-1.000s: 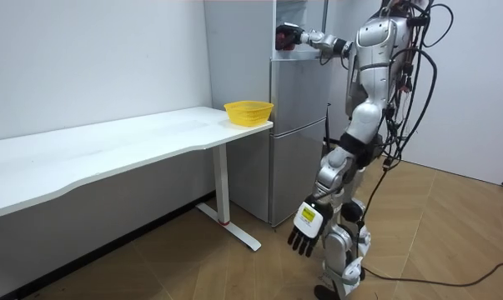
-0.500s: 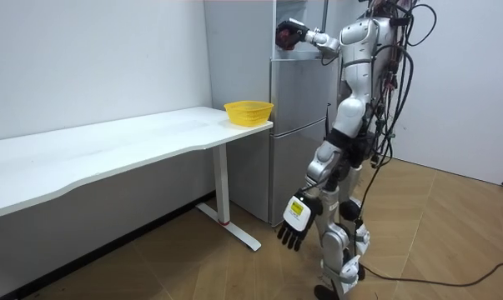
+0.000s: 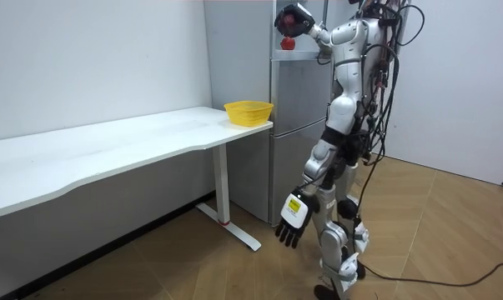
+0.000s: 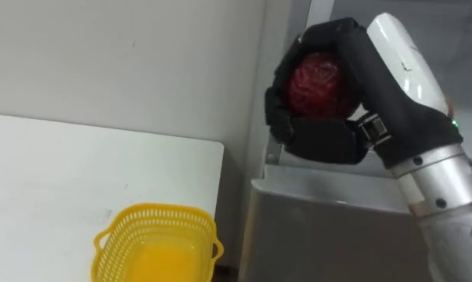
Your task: Retrieve from the upper fridge
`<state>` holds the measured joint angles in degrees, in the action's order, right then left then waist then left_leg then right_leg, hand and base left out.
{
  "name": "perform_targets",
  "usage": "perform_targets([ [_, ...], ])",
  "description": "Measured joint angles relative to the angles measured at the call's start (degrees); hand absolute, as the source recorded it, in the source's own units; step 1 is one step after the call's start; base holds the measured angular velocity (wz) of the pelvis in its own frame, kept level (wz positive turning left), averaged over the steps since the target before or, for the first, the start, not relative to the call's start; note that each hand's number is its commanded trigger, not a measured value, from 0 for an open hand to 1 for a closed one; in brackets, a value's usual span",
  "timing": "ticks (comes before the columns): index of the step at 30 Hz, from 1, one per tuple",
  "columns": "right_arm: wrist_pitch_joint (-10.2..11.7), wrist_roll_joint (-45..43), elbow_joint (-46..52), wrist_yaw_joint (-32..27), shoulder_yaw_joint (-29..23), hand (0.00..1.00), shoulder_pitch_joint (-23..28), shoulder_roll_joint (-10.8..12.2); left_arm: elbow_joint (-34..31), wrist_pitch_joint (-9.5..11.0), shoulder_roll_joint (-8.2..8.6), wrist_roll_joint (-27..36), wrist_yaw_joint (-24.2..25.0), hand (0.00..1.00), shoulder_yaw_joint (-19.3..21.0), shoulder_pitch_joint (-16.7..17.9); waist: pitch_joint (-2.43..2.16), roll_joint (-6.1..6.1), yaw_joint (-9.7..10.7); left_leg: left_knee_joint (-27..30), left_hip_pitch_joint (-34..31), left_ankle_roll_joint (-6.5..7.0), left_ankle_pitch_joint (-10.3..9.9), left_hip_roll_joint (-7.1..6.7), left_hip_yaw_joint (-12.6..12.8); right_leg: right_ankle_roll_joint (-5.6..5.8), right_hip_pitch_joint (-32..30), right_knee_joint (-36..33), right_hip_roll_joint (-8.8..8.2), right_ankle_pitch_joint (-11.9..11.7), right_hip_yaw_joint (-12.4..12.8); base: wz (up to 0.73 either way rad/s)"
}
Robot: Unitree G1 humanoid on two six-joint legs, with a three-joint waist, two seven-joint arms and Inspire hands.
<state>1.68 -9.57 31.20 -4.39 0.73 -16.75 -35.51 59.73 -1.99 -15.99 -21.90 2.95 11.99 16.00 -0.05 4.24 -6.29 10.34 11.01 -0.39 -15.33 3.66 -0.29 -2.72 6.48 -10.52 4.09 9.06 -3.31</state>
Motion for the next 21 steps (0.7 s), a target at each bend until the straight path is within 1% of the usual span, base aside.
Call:
perform_targets([
  [2,0.91,0.68,1.06,0.00,0.01,1.00,0.07,1.39,0.04,0.29,0.25,-0.13,-0.26,0.00,0.03,0.25,0.04,-0.07,-0.26,-0.13,0.55,0.00,0.00,-0.02,0.08,0.00,0.42,-0.03,-0.03,0.00,0.18,0.10],
  [3,1.64,1.17,1.86,0.02,0.02,1.00,0.31,2.49,0.04,0.45,0.45,-0.16,-0.30,0.00,0.07,0.35,0.01,-0.16,-0.28,-0.15,0.67,0.00,0.00,-0.10,0.10,0.00,0.63,-0.02,-0.09,0.00,0.17,0.09],
  [4,2.51,2.49,2.68,0.22,0.02,1.00,0.80,3.14,0.04,0.58,0.70,-0.16,-0.30,0.00,0.08,0.30,-0.04,-0.36,-0.22,-0.15,0.69,0.00,0.00,-0.22,0.09,0.00,0.77,-0.02,-0.15,0.00,0.16,0.09],
  [5,2.83,3.14,3.07,0.32,0.02,1.00,1.12,3.58,0.04,0.62,0.81,-0.16,-0.30,0.00,0.08,0.35,-0.09,-0.49,-0.22,-0.15,0.71,0.00,0.00,-0.26,0.09,0.00,0.82,-0.04,-0.23,0.00,0.16,0.08],
  [7,4.09,4.95,3.40,0.96,0.02,1.00,1.78,4.80,0.03,0.69,1.10,-0.21,-0.30,0.00,0.08,0.42,-0.16,-1.10,-0.22,-0.17,1.09,0.00,0.00,-0.39,0.02,0.01,1.03,-0.36,-0.59,0.00,0.14,0.02],
  [8,4.19,5.32,3.40,1.00,0.02,1.00,1.85,4.87,0.02,0.73,1.12,-0.22,-0.30,0.00,0.08,0.35,-0.11,-1.27,-0.23,-0.24,1.24,0.00,0.00,-0.40,0.01,0.02,1.08,-0.46,-0.60,0.01,0.19,0.00],
  [9,4.36,5.88,3.42,1.30,0.02,1.00,1.95,5.12,0.02,0.78,1.12,-0.34,-0.30,0.00,0.16,0.24,-0.18,-1.55,-0.23,-0.34,1.30,0.00,0.01,-0.44,-0.34,0.04,1.17,-0.43,-0.62,0.02,0.10,0.00],
  [12,4.76,5.76,3.71,1.96,0.28,1.00,2.23,6.58,0.05,0.80,1.27,-0.50,-0.03,0.00,0.08,0.03,-0.36,-1.97,0.04,-0.39,1.38,0.00,0.00,-0.58,-0.22,0.04,1.55,-0.18,-0.82,0.02,-0.02,0.04],
  [14,4.74,5.60,3.71,2.61,1.24,1.00,2.22,6.65,0.12,0.77,1.39,-1.31,0.30,0.00,0.06,0.01,-0.38,-2.38,-0.41,-0.72,2.07,0.08,0.08,-0.38,-0.52,0.27,1.31,-1.37,-0.62,0.17,-0.17,-0.07],
  [15,4.71,5.55,3.71,3.58,2.21,1.00,2.21,6.70,0.12,0.76,1.41,-1.42,0.44,0.00,0.05,-0.17,-0.20,-2.68,-0.63,-0.95,2.84,0.35,0.26,0.03,-2.00,0.96,-0.04,-4.63,-0.19,0.89,-0.73,-0.20],
  [16,4.80,5.50,3.72,5.10,3.04,1.00,2.33,7.00,0.17,0.80,1.54,-1.54,0.41,0.00,0.14,-0.33,-0.20,-3.00,-0.74,-1.08,3.64,0.42,0.33,0.79,-5.30,0.94,-3.30,-8.68,0.76,3.08,-0.37,-0.27],
  [17,4.89,5.41,3.83,5.89,3.44,1.00,2.31,7.60,0.18,0.86,1.44,-1.62,0.30,0.00,0.33,-0.25,-0.30,-2.87,-1.08,-1.04,3.57,0.42,0.33,0.97,-6.67,0.50,-4.55,-6.83,1.91,3.56,1.42,-0.65],
  [18,4.89,4.83,4.06,6.54,5.11,1.00,1.48,9.10,0.54,0.91,1.29,-2.08,0.21,0.00,1.08,-0.28,-0.44,-2.07,-2.28,-0.71,2.57,0.13,0.13,1.00,-6.89,-0.95,-6.77,0.24,2.84,-0.96,3.08,-0.48],
  [19,4.74,4.33,3.72,7.44,7.26,1.00,1.04,9.70,2.56,0.67,1.75,-2.77,0.16,0.00,1.32,-0.62,-0.29,-1.93,-1.21,0.29,2.27,-2.53,-0.92,1.59,-6.73,-2.42,-7.12,0.57,2.56,-5.90,0.42,-0.21],
  [20,4.57,4.29,3.45,7.89,7.88,1.00,1.10,9.87,3.01,0.64,1.84,-2.83,0.28,0.00,0.96,-1.05,-0.30,-1.78,-0.51,0.34,2.13,-3.49,-1.05,1.70,-6.02,-2.44,-6.87,0.46,2.27,-5.88,-0.02,0.51],
  [21,4.54,4.35,2.49,8.37,8.49,1.00,1.07,10.12,2.60,0.66,1.98,-2.82,0.60,0.00,-0.56,-2.21,-0.03,-1.39,-0.35,-1.39,1.72,-4.03,-0.68,2.35,-3.70,-2.42,-6.03,0.71,1.94,-5.87,0.36,0.66],
])
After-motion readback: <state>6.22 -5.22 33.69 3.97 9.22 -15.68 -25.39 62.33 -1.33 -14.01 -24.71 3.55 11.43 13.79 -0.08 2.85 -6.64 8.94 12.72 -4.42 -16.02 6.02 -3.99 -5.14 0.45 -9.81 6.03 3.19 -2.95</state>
